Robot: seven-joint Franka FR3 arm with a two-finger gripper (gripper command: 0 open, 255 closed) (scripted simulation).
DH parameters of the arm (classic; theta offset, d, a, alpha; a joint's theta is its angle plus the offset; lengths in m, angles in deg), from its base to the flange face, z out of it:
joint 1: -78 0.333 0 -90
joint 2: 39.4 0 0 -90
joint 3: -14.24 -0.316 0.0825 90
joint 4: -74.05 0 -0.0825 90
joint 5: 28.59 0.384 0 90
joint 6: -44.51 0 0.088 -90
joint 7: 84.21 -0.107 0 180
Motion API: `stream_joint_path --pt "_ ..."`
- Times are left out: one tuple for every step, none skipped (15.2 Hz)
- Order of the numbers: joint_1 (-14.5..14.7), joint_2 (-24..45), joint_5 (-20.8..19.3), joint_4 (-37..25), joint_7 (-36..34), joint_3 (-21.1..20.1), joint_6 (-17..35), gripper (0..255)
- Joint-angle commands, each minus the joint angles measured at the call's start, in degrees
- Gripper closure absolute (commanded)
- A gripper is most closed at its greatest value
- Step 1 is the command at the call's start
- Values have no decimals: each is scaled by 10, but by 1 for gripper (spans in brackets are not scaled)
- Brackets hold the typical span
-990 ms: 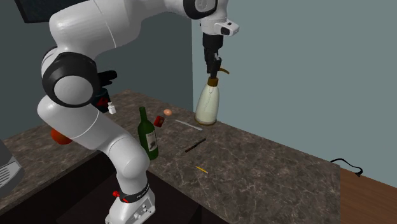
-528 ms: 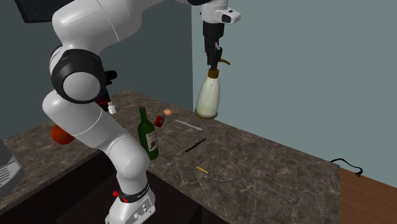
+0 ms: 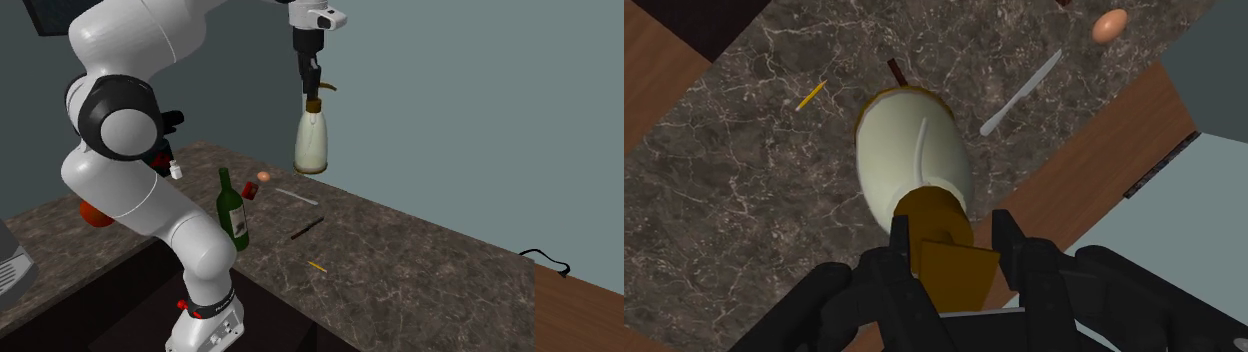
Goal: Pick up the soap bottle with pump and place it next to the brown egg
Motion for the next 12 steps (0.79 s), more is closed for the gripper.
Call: stream_joint_path --pt "6 -8 7 6 -30 -22 1 255" --pt "10 -10 11 7 -44 -33 2 255" --pt "13 -11 14 9 -59 -45 3 255" --pt "16 -12 18 9 -73 -56 5 255" --pt "19 -12 22 9 -88 -68 6 255" --pt "23 -12 26 8 -103 -79 8 255" --pt "26 -11 29 7 -117 -91 9 255" --pt "29 -9 32 5 -132 -102 11 255" --pt "32 -7 36 2 -147 -114 13 255" --pt "35 -4 39 -1 -161 -126 14 255" --pt "38 0 41 -5 -176 -138 16 255" --pt "41 4 44 -10 -191 -150 18 255"
